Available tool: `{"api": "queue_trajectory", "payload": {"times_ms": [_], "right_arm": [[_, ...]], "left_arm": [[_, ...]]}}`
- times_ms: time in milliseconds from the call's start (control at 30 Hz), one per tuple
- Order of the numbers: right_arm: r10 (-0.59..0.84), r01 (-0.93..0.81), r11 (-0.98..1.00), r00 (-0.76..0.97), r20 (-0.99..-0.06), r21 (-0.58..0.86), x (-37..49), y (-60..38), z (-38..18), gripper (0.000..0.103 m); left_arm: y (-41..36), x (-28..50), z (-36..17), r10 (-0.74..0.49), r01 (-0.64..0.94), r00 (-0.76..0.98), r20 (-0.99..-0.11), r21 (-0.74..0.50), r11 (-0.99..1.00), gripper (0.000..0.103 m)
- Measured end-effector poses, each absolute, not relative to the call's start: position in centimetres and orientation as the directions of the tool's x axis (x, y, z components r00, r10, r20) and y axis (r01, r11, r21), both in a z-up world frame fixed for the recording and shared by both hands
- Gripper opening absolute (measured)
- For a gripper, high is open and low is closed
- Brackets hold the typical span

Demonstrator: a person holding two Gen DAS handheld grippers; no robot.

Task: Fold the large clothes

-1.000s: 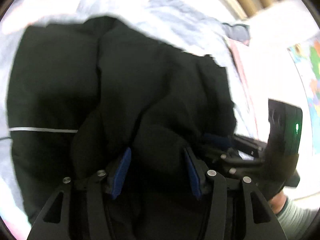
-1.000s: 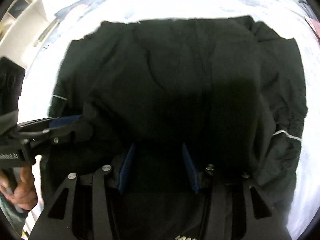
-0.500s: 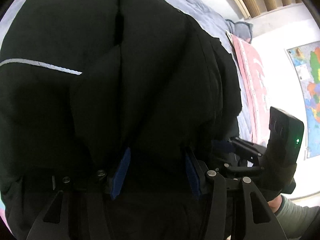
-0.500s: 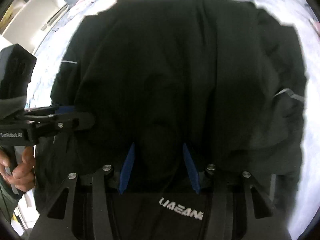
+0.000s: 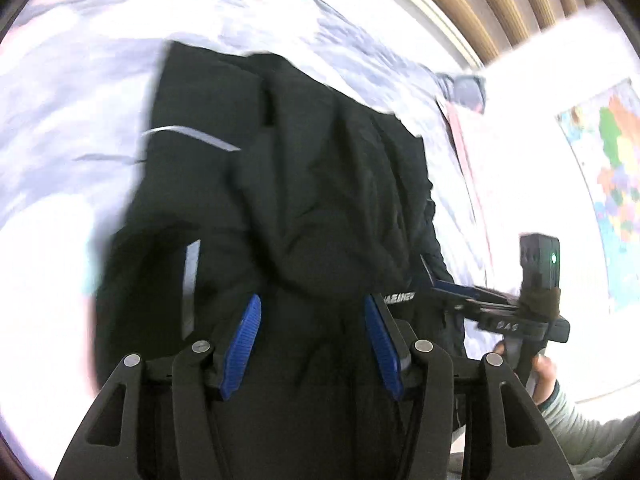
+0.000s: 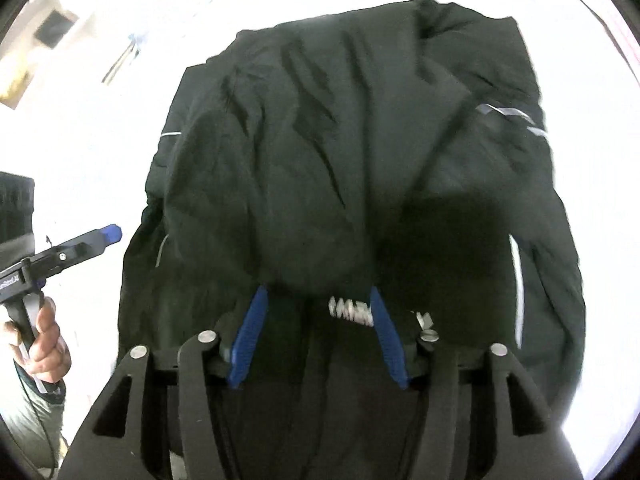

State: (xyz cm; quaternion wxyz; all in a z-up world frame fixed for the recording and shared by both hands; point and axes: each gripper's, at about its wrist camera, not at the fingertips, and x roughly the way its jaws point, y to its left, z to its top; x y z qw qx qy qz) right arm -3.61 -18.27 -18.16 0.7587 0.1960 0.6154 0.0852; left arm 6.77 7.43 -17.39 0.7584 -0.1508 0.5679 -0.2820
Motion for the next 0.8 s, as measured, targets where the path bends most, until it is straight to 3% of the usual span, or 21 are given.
{"api": "queue_trajectory", "payload": {"times_ms": [367, 567, 800], "right_arm": [[0.323, 0.285, 0.871, 0.281, -0.904, 0.4, -13.3, -24.0, -15.7, 0.065], [0.309, 0.332, 0.864, 0.241, -0.92, 0.378, -16.5, -24.6, -16.6, 0.065], [0.276, 0.317, 0.894, 0.171, -0.946, 0.318, -19.0, -24.0, -17.3, 0.065]], "left_arm": [[20.0, -1.5, -17.2, -0.522, 0.002, 0.339, -0.783, -0.554, 0.832, 0.056], [23.0, -4.4, -19.2, -0.492, -0.07, 0.283, -0.823, -0.53, 0.845, 0.056], [23.4, -8.3, -25.8, -0.493, -0.173, 0.106, -0.864, -0.504, 0.846, 0.056]]}}
